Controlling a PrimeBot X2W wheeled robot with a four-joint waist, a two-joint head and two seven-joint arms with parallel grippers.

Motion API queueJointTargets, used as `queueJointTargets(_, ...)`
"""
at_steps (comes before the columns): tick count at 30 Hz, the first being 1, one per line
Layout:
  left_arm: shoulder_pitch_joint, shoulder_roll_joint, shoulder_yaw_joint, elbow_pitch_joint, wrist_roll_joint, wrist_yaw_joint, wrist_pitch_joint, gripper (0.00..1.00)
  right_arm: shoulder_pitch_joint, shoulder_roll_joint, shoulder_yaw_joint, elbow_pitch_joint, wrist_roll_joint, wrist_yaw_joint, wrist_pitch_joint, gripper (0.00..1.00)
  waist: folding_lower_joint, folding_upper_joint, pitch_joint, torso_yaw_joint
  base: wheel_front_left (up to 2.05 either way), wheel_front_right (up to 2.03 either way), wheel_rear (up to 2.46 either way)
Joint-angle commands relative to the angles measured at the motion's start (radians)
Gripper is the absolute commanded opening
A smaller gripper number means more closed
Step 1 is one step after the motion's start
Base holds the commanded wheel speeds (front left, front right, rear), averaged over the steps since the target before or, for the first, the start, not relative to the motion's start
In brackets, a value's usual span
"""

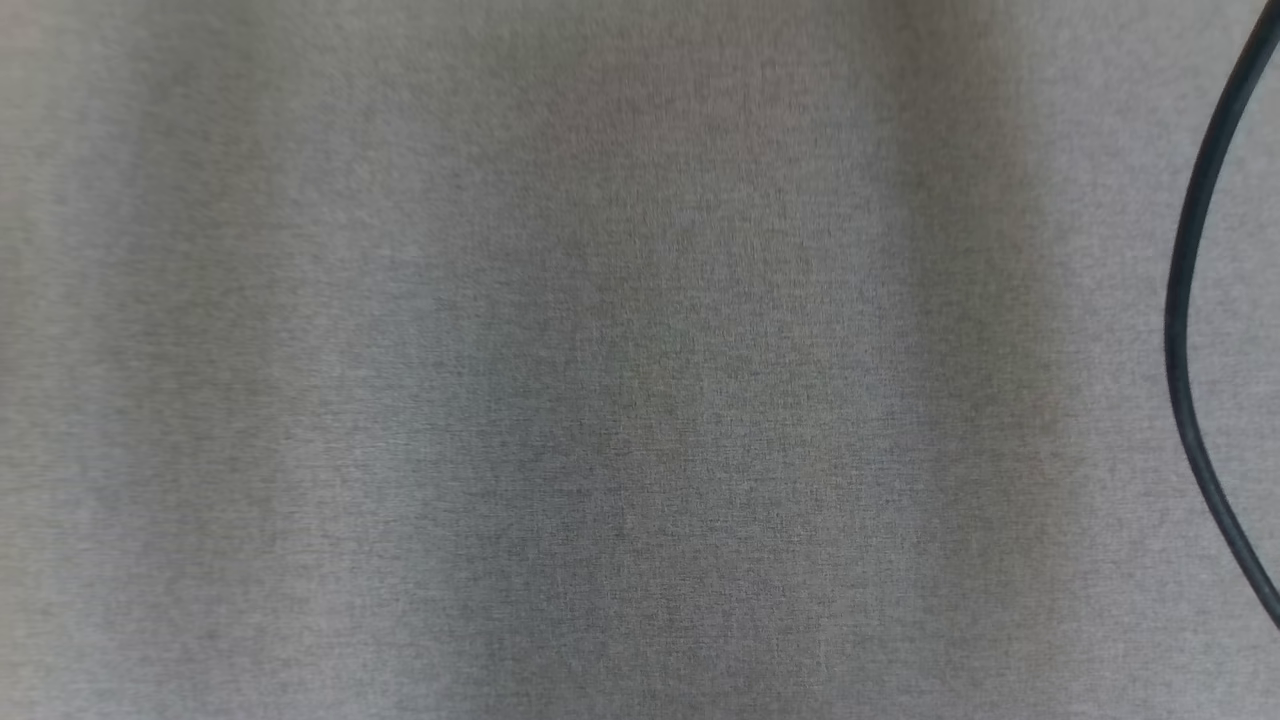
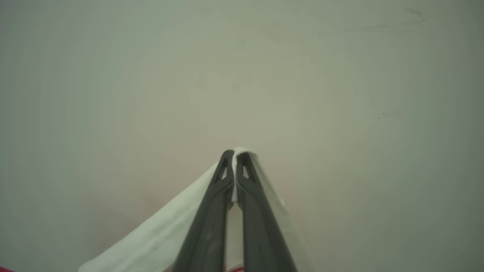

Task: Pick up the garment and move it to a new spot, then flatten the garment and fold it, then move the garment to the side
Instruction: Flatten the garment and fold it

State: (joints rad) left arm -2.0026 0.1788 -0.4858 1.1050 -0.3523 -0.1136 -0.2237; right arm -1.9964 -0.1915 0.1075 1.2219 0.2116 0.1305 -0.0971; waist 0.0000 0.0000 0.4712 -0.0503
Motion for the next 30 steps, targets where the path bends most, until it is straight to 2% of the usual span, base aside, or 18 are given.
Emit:
queueJointTargets(1, -0.011, -0.002, -0.002, 0.009, -0.01, -0.004, -0.009, 0.0, 0.005, -0.003, 0.009, 0.001, 0.011, 0.0, -0.006, 0.0, 0.0, 0.0, 0.036, -0.005, 0.0, 0.0, 0.0)
queueJointTargets(8, 0.056, 0.034, 0.007, 0.004, -0.035, -0.011, -0.034, 0.0, 0.061, -0.003, 0.066, -0.037, 0.112, 0.0, -0.008, 0.0, 0.0, 0.0, 0.064, -0.02, 0.0, 0.0, 0.0)
queueJointTargets(18, 0.282, 0.114, 0.051, -0.108, -0.09, -0.014, -0.041, 0.0, 0.345, 0.025, 0.227, -0.198, 0.323, 0.0, -0.008, 0.0, 0.0, 0.0, -0.01, -0.061, 0.0, 0.0, 0.0)
queueJointTargets(23, 0.504, 0.133, 0.107, -0.25, -0.143, -0.004, -0.042, 0.0, 0.565, -0.022, 0.313, -0.353, 0.473, 0.0, 0.006, 0.0, 0.0, 0.0, -0.088, -0.068, 0.0, 0.0, 0.0)
queueJointTargets(25, 0.65, 0.144, 0.138, -0.352, -0.171, 0.021, -0.042, 0.0, 0.705, -0.055, 0.37, -0.457, 0.543, 0.0, 0.026, 0.0, 0.0, 0.0, -0.131, -0.07, 0.0, 0.0, 0.0)
queueJointTargets(30, 0.922, 0.149, 0.18, -0.549, -0.228, 0.086, -0.04, 0.0, 0.959, -0.132, 0.421, -0.643, 0.639, 0.0, 0.042, 0.0, 0.0, 0.0, -0.197, -0.06, 0.0, 0.0, 0.0)
